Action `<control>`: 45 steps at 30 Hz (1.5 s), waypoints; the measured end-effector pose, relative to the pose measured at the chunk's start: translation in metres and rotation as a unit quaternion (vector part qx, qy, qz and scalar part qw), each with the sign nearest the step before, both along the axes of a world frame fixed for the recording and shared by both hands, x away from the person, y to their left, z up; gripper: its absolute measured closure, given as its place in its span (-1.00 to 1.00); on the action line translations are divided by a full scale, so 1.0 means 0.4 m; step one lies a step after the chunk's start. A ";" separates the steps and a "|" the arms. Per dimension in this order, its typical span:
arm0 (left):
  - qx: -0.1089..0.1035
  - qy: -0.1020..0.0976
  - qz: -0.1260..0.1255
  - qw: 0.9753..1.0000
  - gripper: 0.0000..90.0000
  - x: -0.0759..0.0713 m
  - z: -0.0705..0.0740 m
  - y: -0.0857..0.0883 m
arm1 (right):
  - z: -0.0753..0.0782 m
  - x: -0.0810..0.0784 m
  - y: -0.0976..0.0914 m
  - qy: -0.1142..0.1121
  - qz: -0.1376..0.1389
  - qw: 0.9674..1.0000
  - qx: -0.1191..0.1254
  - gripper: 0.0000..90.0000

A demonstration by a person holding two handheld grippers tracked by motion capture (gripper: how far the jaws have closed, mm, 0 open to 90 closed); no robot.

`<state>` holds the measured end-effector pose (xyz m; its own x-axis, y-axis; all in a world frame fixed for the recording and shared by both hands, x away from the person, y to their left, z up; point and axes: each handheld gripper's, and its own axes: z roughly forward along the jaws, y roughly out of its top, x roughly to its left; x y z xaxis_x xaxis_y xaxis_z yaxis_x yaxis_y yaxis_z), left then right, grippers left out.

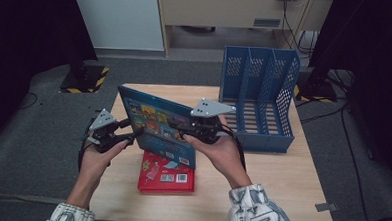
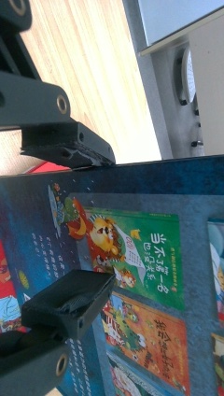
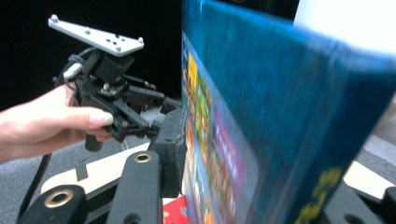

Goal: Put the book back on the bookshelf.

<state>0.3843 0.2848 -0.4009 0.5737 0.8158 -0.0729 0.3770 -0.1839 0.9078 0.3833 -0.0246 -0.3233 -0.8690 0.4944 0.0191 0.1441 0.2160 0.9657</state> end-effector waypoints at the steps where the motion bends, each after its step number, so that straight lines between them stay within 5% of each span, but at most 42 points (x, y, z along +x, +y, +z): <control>1: 0.000 0.000 0.000 1.000 -0.19 0.001 0.000 0.000 | 0.002 0.001 0.002 0.000 0.000 1.000 0.001 0.38; 23: 0.000 0.000 0.000 1.000 -0.21 0.000 -0.002 -0.005 | -0.006 0.016 0.027 -0.003 0.007 1.000 0.023 0.75; 25: 0.016 0.001 0.011 1.000 -0.53 -0.001 -0.008 -0.009 | -0.006 0.014 0.028 -0.004 0.015 1.000 0.024 0.81; 26: 0.024 0.001 0.018 1.000 -0.53 -0.005 -0.012 -0.009 | -0.006 0.012 0.028 -0.005 0.014 1.000 0.025 0.82; 30: 0.053 0.006 0.044 0.998 -0.73 -0.037 -0.063 0.011 | -0.009 0.015 0.024 -0.004 0.004 1.000 0.030 0.83; 33: 0.052 0.025 0.061 0.996 -0.75 -0.061 -0.124 0.034 | -0.010 0.018 0.022 0.000 -0.005 0.999 0.035 0.83; 36: 0.096 0.049 0.063 0.992 -0.76 -0.067 -0.187 0.049 | -0.009 0.020 0.022 0.004 -0.010 0.999 0.040 0.84; 39: 0.112 0.054 0.068 0.990 -0.79 -0.066 -0.195 0.057 | -0.007 0.019 0.022 0.001 -0.013 0.999 0.041 0.84; 45: 0.110 0.070 0.084 0.988 -0.81 -0.063 -0.212 0.079 | -0.005 0.022 0.019 0.000 -0.021 0.999 0.047 0.84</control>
